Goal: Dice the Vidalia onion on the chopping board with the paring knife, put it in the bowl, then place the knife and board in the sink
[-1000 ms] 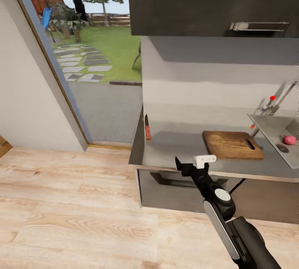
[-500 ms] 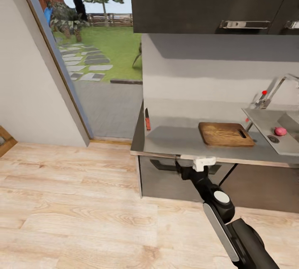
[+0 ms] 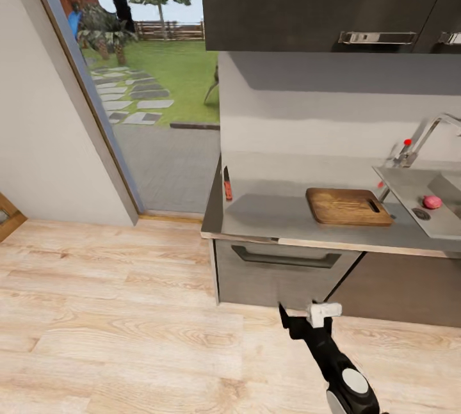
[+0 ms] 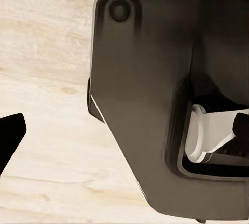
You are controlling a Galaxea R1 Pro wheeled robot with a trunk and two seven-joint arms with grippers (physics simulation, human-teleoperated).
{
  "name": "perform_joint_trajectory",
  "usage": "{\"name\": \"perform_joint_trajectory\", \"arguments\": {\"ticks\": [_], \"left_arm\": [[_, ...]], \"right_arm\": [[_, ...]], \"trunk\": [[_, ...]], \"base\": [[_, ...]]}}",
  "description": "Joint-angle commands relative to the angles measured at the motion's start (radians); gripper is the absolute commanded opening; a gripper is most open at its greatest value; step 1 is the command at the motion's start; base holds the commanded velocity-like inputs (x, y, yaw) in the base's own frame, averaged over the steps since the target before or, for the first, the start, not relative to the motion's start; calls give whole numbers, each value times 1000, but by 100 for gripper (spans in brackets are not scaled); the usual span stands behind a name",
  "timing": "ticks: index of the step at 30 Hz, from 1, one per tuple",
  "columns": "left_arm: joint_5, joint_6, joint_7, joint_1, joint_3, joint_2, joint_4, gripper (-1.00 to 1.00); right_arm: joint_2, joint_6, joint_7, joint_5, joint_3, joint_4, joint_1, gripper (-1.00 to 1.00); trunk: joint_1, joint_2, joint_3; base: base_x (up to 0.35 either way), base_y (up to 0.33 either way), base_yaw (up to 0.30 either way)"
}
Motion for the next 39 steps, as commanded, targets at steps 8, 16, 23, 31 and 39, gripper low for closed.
{"name": "perform_joint_trajectory", "arguments": {"ticks": [8, 16, 23, 31, 39], "left_arm": [[8, -1, 0, 0, 1, 1, -9, 100], [9, 7, 5, -1, 1, -2, -113, 100], [7, 7, 2, -39, 1, 16, -130, 100], [8, -2, -3, -55, 1, 47, -122, 100], [10, -2, -4, -55, 3, 57, -107, 100]], "right_arm": [[-20, -327, -11, -6, 66, 309, 86, 100], [35, -543, -5, -17, 125, 822, 97, 100], [84, -620, 6, -19, 123, 948, 97, 100], [92, -627, 4, -32, 122, 947, 97, 100], [92, -628, 5, -116, 122, 952, 97, 100]], "trunk": [[1, -2, -2], [1, -2, -2], [1, -2, -2], [1, -2, -2], [1, -2, 7]], "base": [[0, 0, 0], [0, 0, 0], [0, 0, 0], [0, 0, 0], [0, 0, -127]]}}
